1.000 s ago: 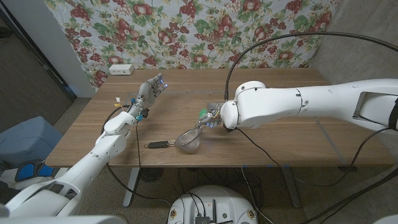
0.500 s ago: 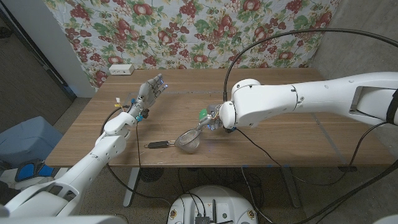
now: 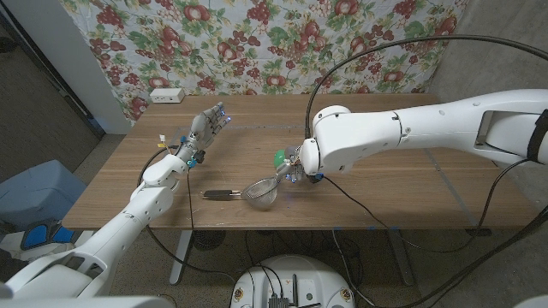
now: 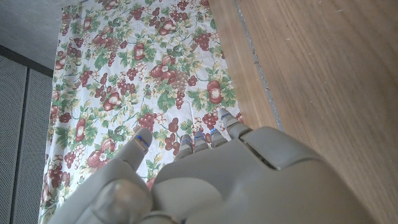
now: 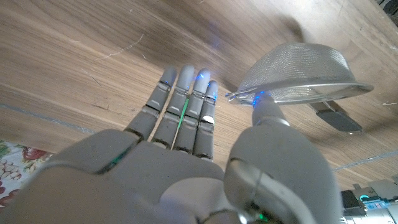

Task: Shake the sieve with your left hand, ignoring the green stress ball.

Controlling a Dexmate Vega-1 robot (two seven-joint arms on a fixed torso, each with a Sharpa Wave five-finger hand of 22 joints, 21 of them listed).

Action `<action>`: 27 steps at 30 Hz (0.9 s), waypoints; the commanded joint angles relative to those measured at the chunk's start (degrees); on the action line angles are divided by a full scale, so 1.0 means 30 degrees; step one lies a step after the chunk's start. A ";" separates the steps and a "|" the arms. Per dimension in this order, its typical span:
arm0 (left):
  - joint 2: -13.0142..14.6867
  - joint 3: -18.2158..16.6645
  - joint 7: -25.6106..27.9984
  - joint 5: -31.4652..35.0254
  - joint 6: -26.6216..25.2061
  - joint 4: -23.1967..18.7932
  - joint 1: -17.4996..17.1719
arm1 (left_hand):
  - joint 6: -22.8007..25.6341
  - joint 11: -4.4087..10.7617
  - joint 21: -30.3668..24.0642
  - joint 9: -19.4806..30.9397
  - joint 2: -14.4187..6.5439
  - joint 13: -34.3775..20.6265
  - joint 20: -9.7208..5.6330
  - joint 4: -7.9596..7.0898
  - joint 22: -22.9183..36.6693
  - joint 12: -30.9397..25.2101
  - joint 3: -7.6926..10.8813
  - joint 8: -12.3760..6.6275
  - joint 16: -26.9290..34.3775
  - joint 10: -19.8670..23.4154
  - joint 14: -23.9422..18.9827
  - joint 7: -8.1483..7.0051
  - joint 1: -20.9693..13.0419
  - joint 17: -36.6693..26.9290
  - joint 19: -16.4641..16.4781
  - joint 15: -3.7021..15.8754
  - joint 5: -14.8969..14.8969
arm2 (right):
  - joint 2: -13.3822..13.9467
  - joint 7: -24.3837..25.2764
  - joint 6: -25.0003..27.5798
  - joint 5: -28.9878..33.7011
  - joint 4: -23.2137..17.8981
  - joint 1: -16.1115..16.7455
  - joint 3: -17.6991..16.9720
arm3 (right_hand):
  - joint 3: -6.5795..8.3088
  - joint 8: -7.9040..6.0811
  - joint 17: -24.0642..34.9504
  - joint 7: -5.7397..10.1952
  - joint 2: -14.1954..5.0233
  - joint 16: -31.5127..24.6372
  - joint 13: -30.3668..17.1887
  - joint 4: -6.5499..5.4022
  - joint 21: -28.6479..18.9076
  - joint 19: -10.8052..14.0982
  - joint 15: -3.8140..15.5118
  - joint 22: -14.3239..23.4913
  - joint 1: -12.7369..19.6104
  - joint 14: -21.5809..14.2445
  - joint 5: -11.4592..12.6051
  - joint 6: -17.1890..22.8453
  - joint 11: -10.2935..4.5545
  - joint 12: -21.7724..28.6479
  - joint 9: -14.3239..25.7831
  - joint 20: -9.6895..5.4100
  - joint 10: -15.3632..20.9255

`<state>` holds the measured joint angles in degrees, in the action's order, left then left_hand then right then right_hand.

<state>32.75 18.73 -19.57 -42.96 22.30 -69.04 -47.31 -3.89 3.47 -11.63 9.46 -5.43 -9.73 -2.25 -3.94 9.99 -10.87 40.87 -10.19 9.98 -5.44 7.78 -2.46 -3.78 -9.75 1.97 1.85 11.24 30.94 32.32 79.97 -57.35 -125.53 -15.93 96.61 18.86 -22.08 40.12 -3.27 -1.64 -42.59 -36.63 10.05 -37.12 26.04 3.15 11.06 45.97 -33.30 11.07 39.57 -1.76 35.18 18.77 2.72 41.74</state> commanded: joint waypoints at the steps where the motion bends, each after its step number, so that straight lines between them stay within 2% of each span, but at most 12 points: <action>1: 0.0051 -0.0039 0.0109 -0.0009 -0.0025 -0.0146 -0.0116 | 0.0003 -0.0031 0.0010 0.0102 -0.1492 -0.0101 -0.0936 0.0043 0.0084 -0.0013 0.0026 -0.0010 0.0084 -0.0022 -0.0024 0.0080 0.0125 -0.0040 0.0198 0.0989 -0.0024 | -0.1091 0.1789 0.0004 -0.2884 0.1283 -0.1594 0.1676 | 0.0699 -0.0161 0.0204 0.0269 -0.0589 -0.0022 -0.0420 0.0103 -0.0227 0.0087 0.1265 0.0113 0.1163 -0.0513 0.0168 0.0154 -0.0307 0.0428 0.0195 -0.0356 0.0047; 4: 0.0055 -0.0038 0.0116 0.0002 -0.0009 -0.0159 -0.0123 | 0.0007 -0.0028 0.0011 0.0102 -0.1485 -0.0101 -0.0927 0.0045 0.0084 -0.0012 0.0030 -0.0011 0.0084 -0.0024 -0.0026 0.0076 0.0129 -0.0038 0.0195 0.0989 -0.0023 | -0.1081 0.1383 0.0004 -0.2792 0.1310 -0.1621 0.1634 | 0.1030 -0.0333 0.0594 0.0459 -0.0837 -0.0431 -0.0814 0.0126 -0.0514 0.0354 0.1524 0.0159 0.2042 -0.1320 0.0298 0.0402 -0.0643 0.0939 0.0339 -0.0601 0.0520; 6: 0.0057 -0.0038 0.0145 0.0024 0.0005 -0.0177 -0.0126 | 0.0013 -0.0033 0.0009 0.0101 -0.1481 -0.0101 -0.0934 0.0046 0.0084 -0.0012 0.0032 -0.0013 0.0083 -0.0023 -0.0029 0.0070 0.0132 -0.0037 0.0201 0.0978 -0.0022 | -0.1013 0.1097 0.0004 -0.2678 0.1260 -0.1586 0.1518 | 0.0999 -0.0345 0.0885 0.0445 -0.0854 -0.0843 -0.1011 0.0028 -0.0627 0.0409 0.1683 0.0180 0.2158 -0.1983 0.0301 0.0374 -0.0748 0.1242 0.0403 -0.0645 0.0871; 9: 0.0087 -0.0028 0.0169 0.0036 -0.0043 -0.0245 -0.0136 | 0.0006 0.0001 0.0011 0.0101 -0.1477 -0.0100 -0.0928 0.0053 0.0084 -0.0014 0.0037 -0.0010 0.0081 -0.0018 -0.0030 0.0061 0.0134 -0.0034 0.0197 0.0981 -0.0021 | -0.0422 0.0253 0.0004 -0.1643 0.0821 -0.0892 0.0742 | 0.0704 -0.0367 0.2026 0.0245 -0.0901 -0.2331 -0.1586 -0.0294 -0.0983 0.0664 0.2021 0.0235 0.2097 -0.3864 0.0260 0.0540 -0.0685 0.1883 0.0484 -0.0563 0.1269; 10: 0.0097 -0.0018 0.0176 0.0052 -0.0057 -0.0260 -0.0133 | 0.0013 0.0021 0.0012 0.0101 -0.1477 -0.0100 -0.0931 0.0052 0.0084 -0.0016 0.0038 -0.0013 0.0083 -0.0013 -0.0034 0.0066 0.0136 -0.0034 0.0196 0.0973 -0.0021 | -0.0008 -0.0343 -0.0194 -0.1056 0.0564 -0.0510 0.0327 | 0.0488 -0.0449 0.2390 0.0022 -0.1226 -0.2541 -0.1610 -0.0847 -0.1112 0.0684 0.1980 0.0260 0.1326 -0.4048 0.0254 0.0823 -0.0390 0.2049 0.0539 -0.0515 0.1584; 11: 0.0094 -0.0018 0.0167 0.0047 -0.0052 -0.0256 -0.0132 | 0.0008 0.0028 0.0011 0.0101 -0.1476 -0.0100 -0.0932 0.0056 0.0084 -0.0012 0.0040 -0.0011 0.0077 -0.0025 -0.0022 0.0067 0.0135 -0.0032 0.0197 0.0979 -0.0021 | 0.0196 -0.0829 -0.0181 -0.0375 0.0345 -0.0233 0.0102 | 0.0404 -0.0456 0.2548 -0.0056 -0.1443 -0.2600 -0.1703 -0.1135 -0.1197 0.0716 0.1819 0.0273 0.0862 -0.4171 0.0279 0.0894 -0.0198 0.2176 0.0574 -0.0456 0.1729; 14: 0.0104 0.0002 0.0176 0.0070 -0.0070 -0.0292 -0.0130 | 0.0008 0.0023 0.0012 0.0101 -0.1482 -0.0100 -0.0929 0.0066 0.0084 -0.0011 0.0046 -0.0011 0.0071 -0.0026 -0.0015 0.0064 0.0130 -0.0027 0.0196 0.0966 -0.0019 | 0.0355 -0.1106 0.0004 0.0286 0.0087 0.0109 -0.0127 | -0.0002 -0.0436 0.2947 -0.0433 -0.1260 -0.2811 -0.1556 -0.1500 -0.1407 0.0879 0.1426 0.0294 -0.0158 -0.4441 0.0234 0.0920 0.0114 0.2172 0.0682 -0.0163 0.1909; 16: 0.0108 0.0007 0.0195 0.0085 -0.0068 -0.0312 -0.0138 | 0.0015 0.0003 0.0012 0.0101 -0.1485 -0.0100 -0.0928 0.0071 0.0084 -0.0014 0.0048 -0.0013 0.0073 -0.0020 -0.0020 0.0060 0.0128 -0.0025 0.0195 0.0979 -0.0019 | 0.0324 -0.0956 0.0004 0.0201 0.0035 -0.0016 0.0040 | -0.0410 -0.0013 0.3195 -0.0598 -0.0903 -0.2535 -0.1176 -0.1727 -0.1556 0.0928 0.1196 0.0286 -0.1134 -0.3857 0.0090 0.0219 0.0482 0.1732 0.0595 0.0155 0.1362; 19: 0.0137 -0.0005 0.0234 0.0085 -0.0076 -0.0400 -0.0187 | 0.0011 -0.0014 0.0014 0.0101 -0.1484 -0.0100 -0.0929 0.0085 0.0084 -0.0008 0.0045 -0.0011 0.0073 -0.0037 -0.0023 0.0054 0.0126 -0.0021 0.0190 0.0998 -0.0021 | 0.0119 -0.0311 0.0004 -0.0665 0.0183 -0.0387 0.0324 | -0.0579 0.0384 0.2992 -0.0611 -0.0538 -0.2026 -0.0995 -0.1640 -0.1613 0.0885 0.0956 0.0265 -0.1478 -0.3303 0.0004 -0.0480 0.0496 0.1460 0.0508 0.0307 0.0887; 22: 0.0142 -0.0024 0.0287 0.0089 -0.0043 -0.0460 -0.0234 | 0.0003 -0.0021 0.0017 0.0101 -0.1480 -0.0100 -0.0926 0.0106 0.0084 -0.0002 0.0036 -0.0008 0.0070 -0.0052 -0.0016 0.0045 0.0122 -0.0016 0.0183 0.0999 -0.0025 | -0.0318 0.0022 0.0004 -0.1625 0.0618 -0.1006 0.0835 | -0.0561 0.0410 0.2900 -0.0607 -0.0331 -0.1941 -0.0860 -0.1424 -0.1653 0.0910 0.0967 0.0251 -0.1369 -0.3430 -0.0004 -0.0422 0.0449 0.1396 0.0466 0.0388 0.0905; 24: 0.0161 -0.0032 0.0309 0.0092 -0.0042 -0.0499 -0.0264 | 0.0003 -0.0038 0.0017 0.0101 -0.1481 -0.0100 -0.0927 0.0123 0.0084 -0.0009 0.0031 -0.0008 0.0067 -0.0037 -0.0013 0.0055 0.0114 -0.0011 0.0182 0.1000 -0.0027 | -0.0414 -0.0183 0.0004 -0.1668 0.0743 -0.1129 0.0936 | -0.0124 0.0382 0.2935 -0.0436 -0.0540 -0.1893 -0.0876 -0.0950 -0.1695 0.0829 0.1281 0.0237 -0.0742 -0.3741 0.0126 -0.0199 0.0168 0.1564 0.0441 0.0266 0.1236; 27: 0.0176 -0.0059 0.0368 0.0090 -0.0017 -0.0555 -0.0320 | -0.0006 -0.0036 0.0019 0.0101 -0.1470 -0.0100 -0.0930 0.0156 0.0084 -0.0007 0.0018 -0.0005 0.0057 -0.0044 0.0006 0.0054 0.0102 -0.0002 0.0178 0.0989 -0.0032 | -0.0574 -0.0736 0.0004 -0.1633 0.0906 -0.1426 0.1171 | 0.0243 0.0311 0.3008 -0.0354 -0.0676 -0.1888 -0.0937 -0.0569 -0.1769 0.0839 0.1481 0.0231 -0.0214 -0.4037 0.0250 0.0097 0.0041 0.1724 0.0421 0.0192 0.1508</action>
<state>33.12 18.67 -18.89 -42.76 22.16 -70.15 -47.86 -3.89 3.47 -11.63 9.46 -5.43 -9.73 -2.25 -3.94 9.99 -10.87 40.88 -10.19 9.98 -5.44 7.78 -2.45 -3.79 -9.59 1.97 1.84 11.25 30.51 31.82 79.93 -60.52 -124.12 -17.89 98.27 18.81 -20.95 48.85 -4.63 -3.19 -48.29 -39.27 7.35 -41.77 28.64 4.81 11.71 43.32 -44.57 11.24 39.02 -1.18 39.69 19.93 3.51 45.47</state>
